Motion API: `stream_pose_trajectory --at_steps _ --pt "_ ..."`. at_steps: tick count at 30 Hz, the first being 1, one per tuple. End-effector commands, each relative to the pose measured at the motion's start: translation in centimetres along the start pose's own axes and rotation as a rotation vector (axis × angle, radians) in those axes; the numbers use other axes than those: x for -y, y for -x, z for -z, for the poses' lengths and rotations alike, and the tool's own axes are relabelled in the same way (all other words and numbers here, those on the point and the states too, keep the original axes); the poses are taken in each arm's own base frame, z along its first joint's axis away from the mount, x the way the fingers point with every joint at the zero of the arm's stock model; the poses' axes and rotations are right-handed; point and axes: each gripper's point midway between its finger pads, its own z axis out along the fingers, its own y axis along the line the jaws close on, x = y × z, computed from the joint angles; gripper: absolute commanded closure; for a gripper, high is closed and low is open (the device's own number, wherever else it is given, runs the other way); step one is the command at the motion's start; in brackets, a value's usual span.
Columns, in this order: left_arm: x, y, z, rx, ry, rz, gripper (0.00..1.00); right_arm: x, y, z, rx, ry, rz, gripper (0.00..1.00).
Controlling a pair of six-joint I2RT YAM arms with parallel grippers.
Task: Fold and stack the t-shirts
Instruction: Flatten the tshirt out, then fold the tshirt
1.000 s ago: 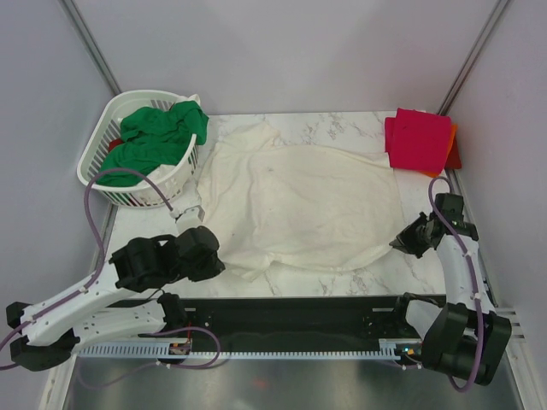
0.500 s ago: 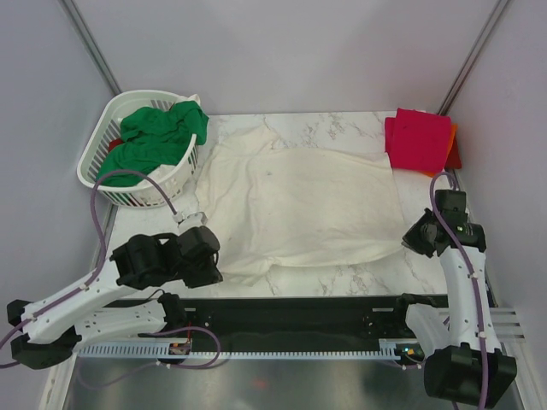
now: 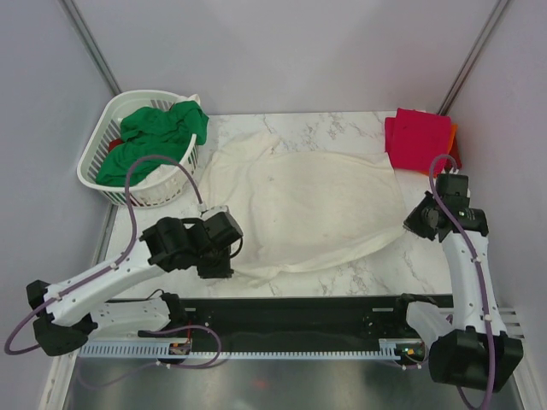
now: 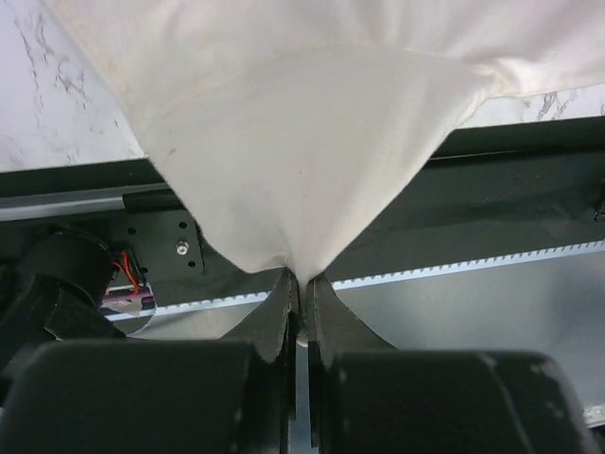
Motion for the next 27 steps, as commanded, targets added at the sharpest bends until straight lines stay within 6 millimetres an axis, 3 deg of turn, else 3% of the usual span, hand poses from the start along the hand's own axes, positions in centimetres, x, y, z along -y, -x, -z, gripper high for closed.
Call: stream_pose_trajectory --at_steps 1,3,7,11,16,21,27 --pt "1.9 3.7 -0.3 0.059 -0.008 -0.156 0.97 -3.8 3.3 -0.4 0.046 0.127 0.023 1.00" --pt "2.8 5.8 -0.8 0.068 -0.027 -0.153 0.98 -4.8 4.9 -0.4 0.070 0.146 0.031 1.00" --pt "4.0 9.8 -2.1 0.068 -0.071 -0.205 0.98 -6.5 6.6 -2.3 0.040 0.150 0.037 1.00" --pt "4.0 13.6 -3.5 0.056 -0.056 -0.238 0.98 -8.2 8.6 -3.9 0.044 0.158 0.045 1.00" --pt "3.8 18.0 -5.2 0.051 -0.018 -0.279 0.98 -8.6 9.0 -7.0 -0.009 0.121 0.046 1.00" --pt "3.0 20.8 -7.8 -0.001 0.000 -0.298 0.98 -9.1 9.2 -10.0 -0.050 0.098 0.033 1.00" --pt "1.5 25.3 -8.7 0.022 0.052 -0.276 0.98 -9.6 9.6 -12.5 -0.075 0.070 0.029 1.00"
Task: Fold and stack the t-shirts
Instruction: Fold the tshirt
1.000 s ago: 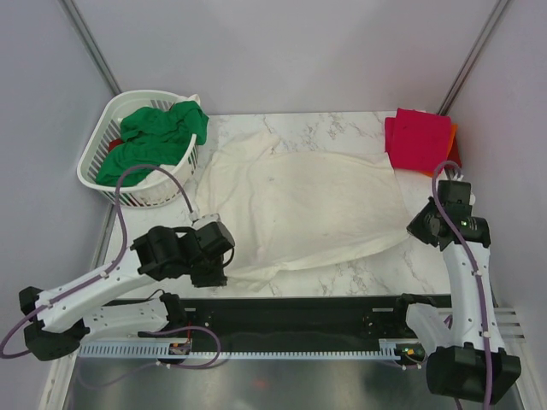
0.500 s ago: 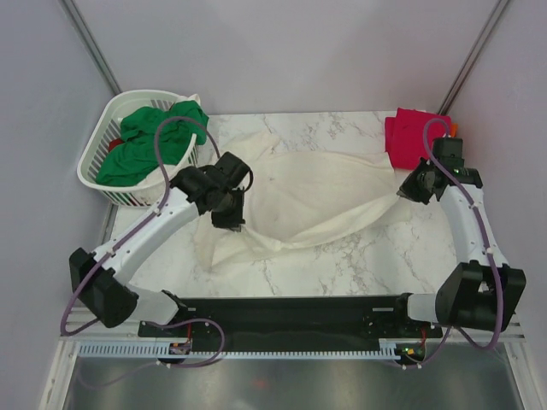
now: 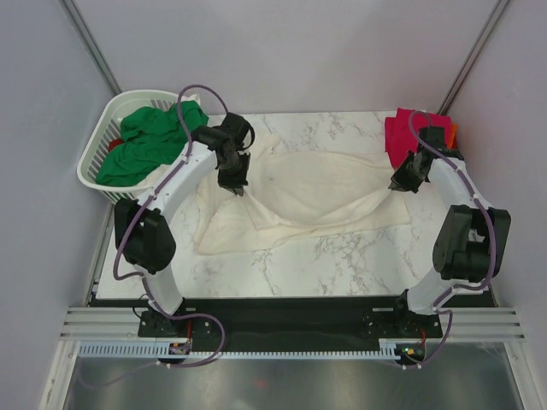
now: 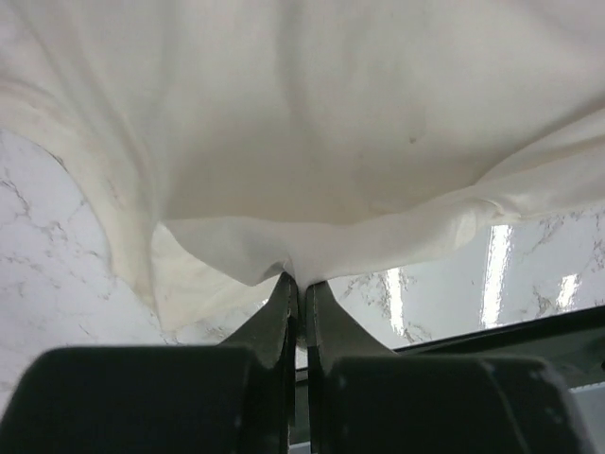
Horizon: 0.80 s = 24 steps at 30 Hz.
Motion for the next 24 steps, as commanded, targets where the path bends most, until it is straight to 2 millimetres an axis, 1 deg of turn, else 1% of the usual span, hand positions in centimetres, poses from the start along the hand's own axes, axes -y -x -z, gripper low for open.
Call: stream_pose_trajectory --at_steps 1,3,4,5,6,7,8,10,11,13,14,15,16,17,18,19,20,21,22,23,24 --pt "-1.3 3.7 0.7 0.054 0.004 -0.052 0.98 -1.5 2.4 -0.4 0.065 0.021 0.000 1.00" --pt "-2.0 4.5 0.4 0.051 0.014 -0.040 0.98 -1.3 2.4 -1.4 0.049 0.007 -0.002 1.00" --pt "-2.1 5.5 0.8 0.072 0.012 -0.035 0.98 -1.2 2.3 -1.8 0.041 0.002 -0.002 1.00" --pt "-2.4 5.7 0.0 0.056 0.016 -0.032 0.98 -1.2 2.4 -2.0 0.040 0.000 -0.004 1.00" --pt "-2.8 6.1 -0.2 0.057 0.020 -0.025 0.98 -1.0 2.3 -2.7 0.030 -0.009 -0.007 1.00" --pt "-2.9 6.8 0.0 0.068 0.021 -0.021 0.98 -1.1 2.4 -2.9 0.033 -0.011 -0.005 1.00" --pt "-3.1 6.9 -0.9 0.049 0.027 -0.018 0.98 -1.1 2.5 -3.1 0.031 -0.014 -0.009 1.00" --pt "-3.5 7.7 -1.4 0.049 0.031 -0.011 0.98 -1.0 2.5 -4.0 0.022 -0.023 -0.013 1.00" --pt "-3.7 7.6 -2.6 0.021 0.038 -0.007 0.98 -1.0 2.7 -4.2 0.025 -0.031 -0.013 1.00" --pt "-3.9 7.8 -3.6 0.004 0.041 -0.009 0.98 -0.8 2.5 -5.2 0.012 -0.043 -0.019 1.00" --pt "-4.5 7.8 -4.3 -0.007 0.075 -0.009 0.98 -0.7 2.8 -5.4 0.016 -0.053 -0.020 1.00" --pt "-4.9 7.6 -5.6 -0.036 0.094 -0.010 0.97 -0.5 2.5 -6.1 0.004 -0.061 -0.024 1.00" --pt "-5.1 7.9 -6.1 -0.037 0.108 -0.009 0.97 -0.4 2.6 -6.4 0.004 -0.068 -0.023 0.99" --pt "-5.5 8.1 -6.5 -0.038 0.134 -0.008 0.96 -0.4 2.9 -6.7 0.009 -0.075 -0.023 0.93" --pt "-5.8 8.1 -8.1 -0.063 0.149 -0.003 0.93 -0.3 2.8 -7.4 -0.003 -0.083 -0.024 0.84" --pt "-5.7 9.5 -7.9 -0.027 0.152 0.002 0.90 -0.4 2.9 -7.7 -0.007 -0.082 -0.021 0.76" --pt "-6.1 9.9 -8.1 -0.028 0.183 0.005 0.82 -0.7 3.4 -7.7 -0.004 -0.085 -0.019 0.65" --pt "-6.3 10.3 -8.5 -0.025 0.199 0.021 0.71 -0.6 3.5 -8.1 -0.007 -0.093 -0.019 0.57" --pt "-6.5 11.5 -8.9 -0.001 0.214 0.031 0.65 -0.7 3.9 -8.1 -0.001 -0.095 -0.017 0.52" --pt "-7.4 12.1 -8.6 0.020 0.264 0.046 0.62 -0.9 4.6 -7.6 0.013 -0.100 -0.017 0.43" --pt "-7.7 12.5 -8.2 0.038 0.282 0.074 0.53 -0.8 5.3 -7.0 0.037 -0.115 -0.005 0.22"
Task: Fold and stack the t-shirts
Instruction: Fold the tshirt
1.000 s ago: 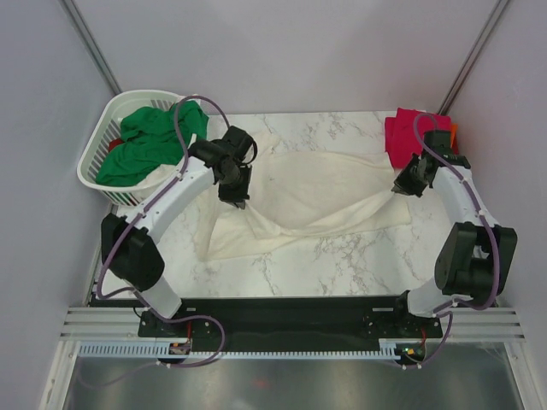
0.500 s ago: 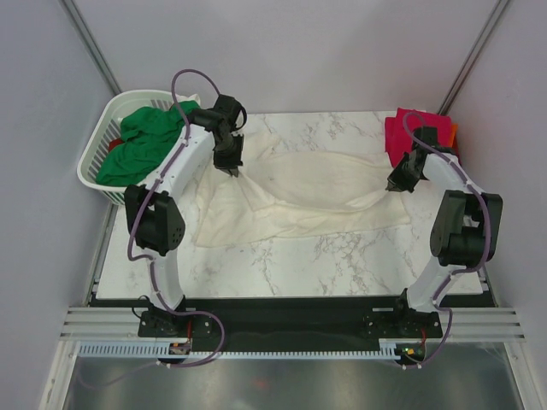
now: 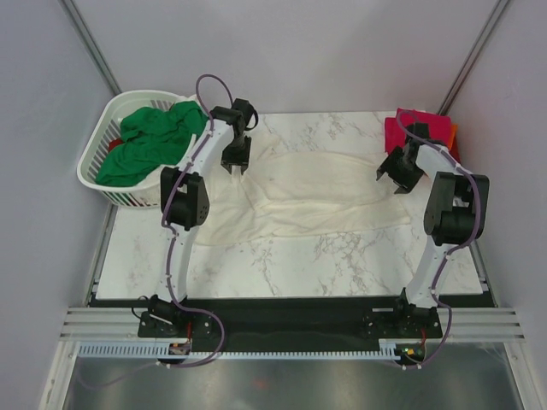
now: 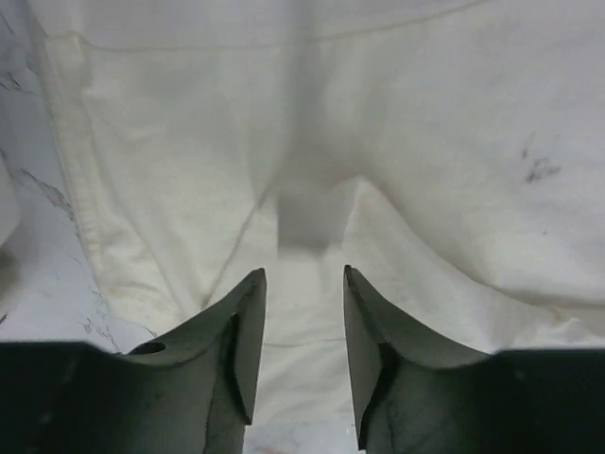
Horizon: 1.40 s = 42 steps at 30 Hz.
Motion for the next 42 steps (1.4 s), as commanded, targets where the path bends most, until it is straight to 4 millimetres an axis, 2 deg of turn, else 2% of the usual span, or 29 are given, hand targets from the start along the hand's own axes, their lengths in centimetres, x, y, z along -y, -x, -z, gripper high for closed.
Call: stream_pose_trajectory --at_steps 1,2,3,4,5,6,7,8,9,10,11,12,13,14,15,16,17,18,20,21,24,26,28,31,32,37,40,42 --pt "-2.5 2.8 2.8 0.109 0.107 0.061 0.50 -0.7 3.9 2.5 0.129 -0.030 0.026 0.17" --pt "-3.1 3.2 4.6 0.152 0.127 0.081 0.48 -0.6 4.4 3.5 0.154 -0.041 0.031 0.08" --pt "-3.2 3.4 5.5 0.178 0.128 0.109 0.44 -0.4 5.1 5.2 0.199 -0.046 0.036 0.04" --pt "-3.5 2.6 5.8 0.171 0.140 0.114 0.43 0.6 5.2 5.9 0.229 -0.093 0.032 0.02" --pt "-3.9 2.8 8.6 0.233 0.134 0.132 0.42 1.0 5.2 6.7 0.251 -0.102 0.027 0.02" --pt "-4.1 2.4 9.9 0.257 0.124 0.145 0.36 1.1 5.3 8.8 0.293 -0.087 0.016 0.02" --pt "-4.1 1.0 9.1 0.235 0.120 0.138 0.33 2.0 3.7 8.5 0.266 -0.093 0.013 0.02" --pt "-4.2 0.4 12.1 0.291 0.078 0.143 0.32 2.0 3.3 8.9 0.276 -0.072 0.012 0.02" --pt "-4.5 -2.0 11.0 0.235 0.086 0.125 0.30 2.0 2.8 10.5 0.303 -0.048 0.014 0.02" --pt "-4.6 -2.9 11.3 0.237 0.079 0.132 0.30 3.4 0.8 9.7 0.265 -0.073 0.026 0.02" --pt "-4.3 -4.0 11.7 0.233 0.044 0.136 0.30 4.2 0.1 9.7 0.267 -0.084 0.025 0.02" --pt "-4.1 -5.0 13.7 0.276 -0.001 0.151 0.30 4.5 -0.4 10.7 0.292 -0.071 0.021 0.02" --pt "-4.2 -7.9 12.1 0.218 -0.010 0.150 0.30 5.6 -2.2 9.8 0.261 -0.084 0.021 0.02" --pt "-3.7 -8.5 12.0 0.241 -0.045 0.160 0.30 5.8 -3.0 9.7 0.252 -0.073 0.018 0.02" --pt "-4.1 -11.1 11.7 0.226 -0.051 0.186 0.30 5.9 -3.5 10.1 0.258 -0.055 0.012 0.02" --pt "-4.4 -12.5 11.3 0.208 -0.045 0.186 0.30 6.2 -4.6 9.6 0.233 -0.050 0.013 0.02" --pt "-4.2 -12.5 11.0 0.234 -0.060 0.232 0.30 6.1 -5.1 9.5 0.220 -0.034 0.023 0.02" --pt "-4.5 -14.4 10.1 0.209 -0.055 0.239 0.29 5.8 -5.7 9.4 0.197 -0.008 0.036 0.02" --pt "-4.8 -15.4 9.0 0.198 -0.040 0.261 0.28 6.0 -6.3 9.5 0.182 -0.002 0.060 0.02" --pt "-5.1 -16.8 7.8 0.165 -0.018 0.271 0.27 6.0 -6.4 9.6 0.182 0.005 0.064 0.02" --pt "-5.6 -18.2 6.1 0.141 0.008 0.327 0.24 5.5 -7.0 10.3 0.192 0.055 0.068 0.02" --pt "-6.0 -18.5 5.1 0.136 0.031 0.384 0.22 4.7 -8.0 10.4 0.179 0.119 0.078 0.02" --pt "-6.1 -18.8 3.9 0.132 0.025 0.436 0.22 4.1 -9.6 9.8 0.148 0.156 0.095 0.02" --pt "-6.8 -18.8 2.9 0.153 0.040 0.532 0.22 4.1 -10.8 9.2 0.126 0.154 0.109 0.02" --pt "-7.6 -19.3 2.0 0.159 0.062 0.591 0.24 4.3 -11.0 9.0 0.121 0.151 0.121 0.02" --pt "-7.8 -20.8 0.0 0.149 0.082 0.644 0.26 4.9 -11.0 9.0 0.136 0.127 0.112 0.02" --pt "-7.5 -20.9 -0.8 0.155 0.066 0.654 0.27 5.5 -11.1 8.5 0.132 0.094 0.119 0.02" --pt "-7.4 -20.9 -1.3 0.148 0.061 0.647 0.27 6.0 -10.3 8.4 0.159 0.056 0.123 0.02"
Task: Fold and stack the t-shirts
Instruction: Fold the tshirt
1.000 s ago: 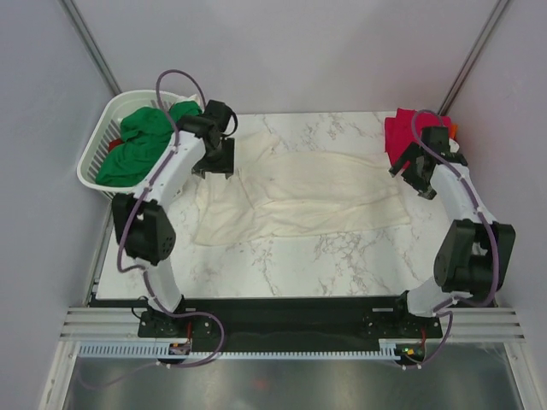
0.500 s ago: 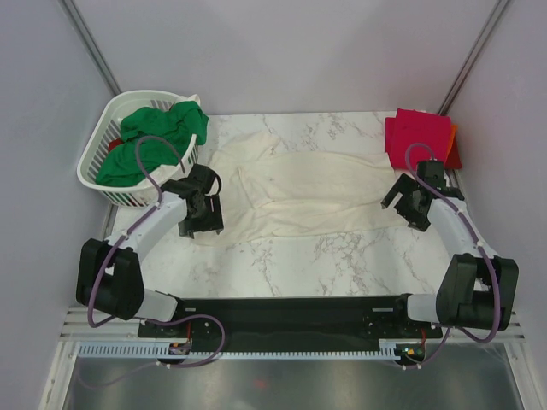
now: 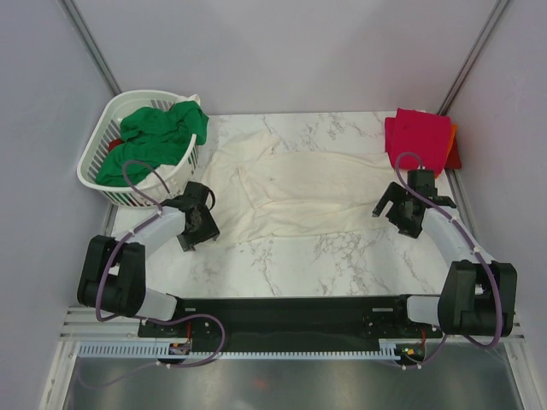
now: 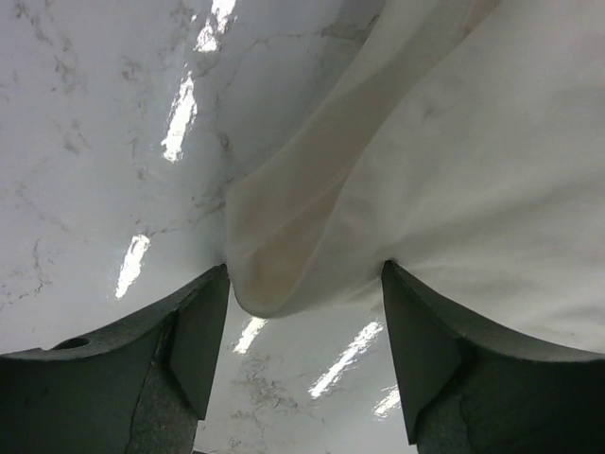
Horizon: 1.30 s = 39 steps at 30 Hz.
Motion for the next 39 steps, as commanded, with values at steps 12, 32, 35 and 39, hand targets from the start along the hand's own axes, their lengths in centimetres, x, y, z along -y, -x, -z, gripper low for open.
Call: stream_pose_trajectory --at_steps 12,32,35,39 --pt "1.3 1.7 -1.3 0.106 -0.061 0.089 0.98 5.7 4.1 -4.5 0.074 -0.247 -0.121 0.13" --pt "1.7 1.4 -1.5 0.093 -0.081 0.074 0.98 4.6 5.5 -6.1 0.092 -0.178 -0.163 1.00" --pt "1.7 1.8 -0.5 0.116 -0.100 0.071 0.98 5.4 5.8 -4.3 0.120 -0.197 -0.189 1.00" --pt "1.1 2.1 2.2 0.164 -0.127 0.113 0.98 8.4 5.6 -2.3 0.127 -0.236 -0.299 1.00"
